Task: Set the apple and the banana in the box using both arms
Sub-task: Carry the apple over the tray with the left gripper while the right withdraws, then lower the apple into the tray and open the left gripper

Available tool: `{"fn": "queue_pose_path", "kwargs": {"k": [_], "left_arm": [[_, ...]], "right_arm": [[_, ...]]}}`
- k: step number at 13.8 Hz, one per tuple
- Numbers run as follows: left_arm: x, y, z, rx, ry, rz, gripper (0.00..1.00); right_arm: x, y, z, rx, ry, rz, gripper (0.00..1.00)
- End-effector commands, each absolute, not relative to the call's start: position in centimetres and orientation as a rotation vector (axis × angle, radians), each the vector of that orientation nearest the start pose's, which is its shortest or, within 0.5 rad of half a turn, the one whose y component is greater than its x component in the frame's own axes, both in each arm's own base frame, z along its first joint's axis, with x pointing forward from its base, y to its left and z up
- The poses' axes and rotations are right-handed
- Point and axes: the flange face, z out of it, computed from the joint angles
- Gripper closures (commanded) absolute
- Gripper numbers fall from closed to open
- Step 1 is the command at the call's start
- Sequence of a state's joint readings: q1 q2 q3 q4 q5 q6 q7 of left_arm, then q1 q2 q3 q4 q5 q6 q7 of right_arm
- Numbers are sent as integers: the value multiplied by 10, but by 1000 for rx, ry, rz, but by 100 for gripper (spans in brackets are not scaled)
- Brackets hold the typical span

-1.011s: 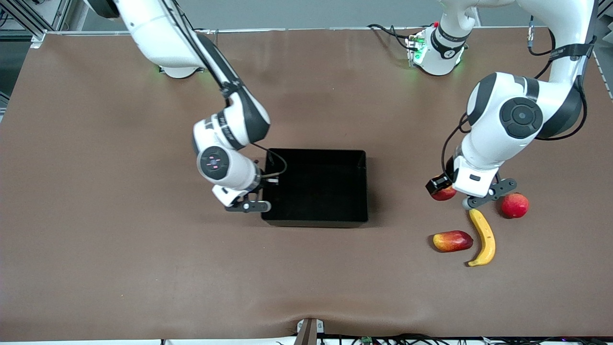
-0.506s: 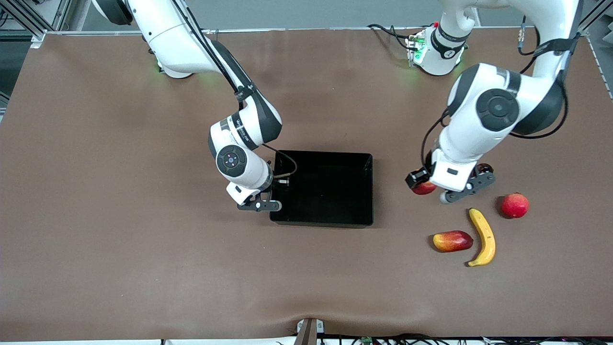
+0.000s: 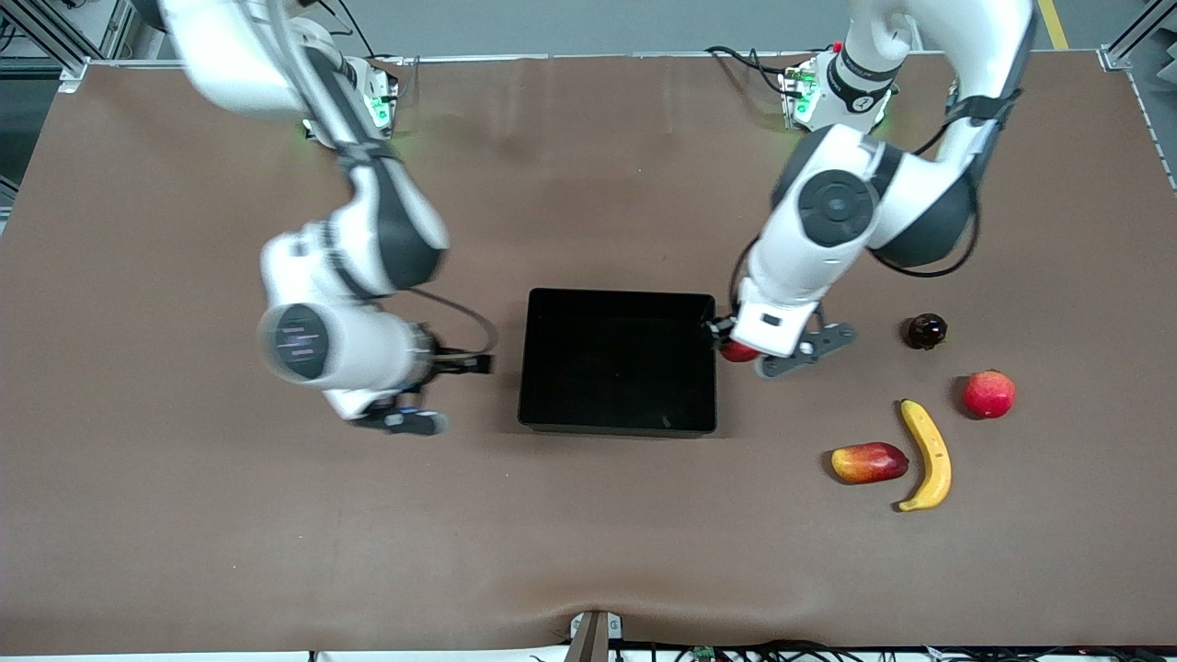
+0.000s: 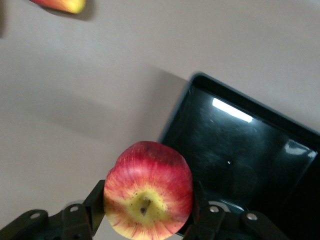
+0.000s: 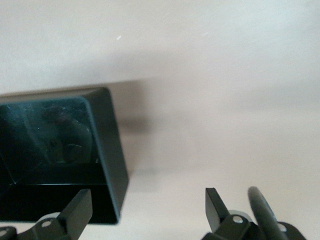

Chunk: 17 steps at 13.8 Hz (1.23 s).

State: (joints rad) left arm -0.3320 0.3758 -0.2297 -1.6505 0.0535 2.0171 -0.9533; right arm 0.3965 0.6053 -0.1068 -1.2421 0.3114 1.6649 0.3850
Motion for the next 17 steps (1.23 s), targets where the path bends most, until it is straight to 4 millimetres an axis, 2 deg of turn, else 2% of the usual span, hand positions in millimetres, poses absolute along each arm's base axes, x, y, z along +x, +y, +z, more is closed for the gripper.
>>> {"fn": "queue_pose_path", "kwargs": {"k": [1, 2, 3, 4, 5, 6, 8, 9, 11, 13, 15, 17], "left_arm": [[574, -359, 371, -3100, -614, 98, 100], [571, -370, 359, -3097, -611, 108, 100], [571, -379, 349, -3100, -615, 105, 100], [565, -391, 337, -3096, -613, 110, 100], [562, -400, 327, -3100, -621, 111, 100], [562, -402, 319, -3102, -631, 113, 100], [560, -408, 305, -3104, -612, 115, 100], [562, -409, 297, -3113, -616, 109, 100], [563, -412, 280, -3122, -615, 108, 100], [564, -412, 260, -3117, -609, 114, 100], [558, -418, 240, -3110, -585, 141, 100], [546, -429, 225, -3105, -529, 168, 100]], "right_arm": [[682, 188, 418, -2897, 91, 404, 0], [683, 160, 439, -2895, 94, 394, 0], [683, 123, 457, -2899, 130, 388, 0], [686, 91, 464, -2937, 121, 366, 0], [687, 66, 473, -2992, 36, 332, 0], [686, 51, 483, -3038, -55, 303, 0], [683, 2, 498, -3057, -2, 276, 0], [674, -18, 527, -3058, 30, 225, 0], [653, -35, 568, -3115, 35, 156, 0], [621, -63, 611, -3100, 101, 89, 0], [580, -61, 642, -3090, 101, 50, 0], [544, -56, 658, -3094, 83, 20, 0]]}}
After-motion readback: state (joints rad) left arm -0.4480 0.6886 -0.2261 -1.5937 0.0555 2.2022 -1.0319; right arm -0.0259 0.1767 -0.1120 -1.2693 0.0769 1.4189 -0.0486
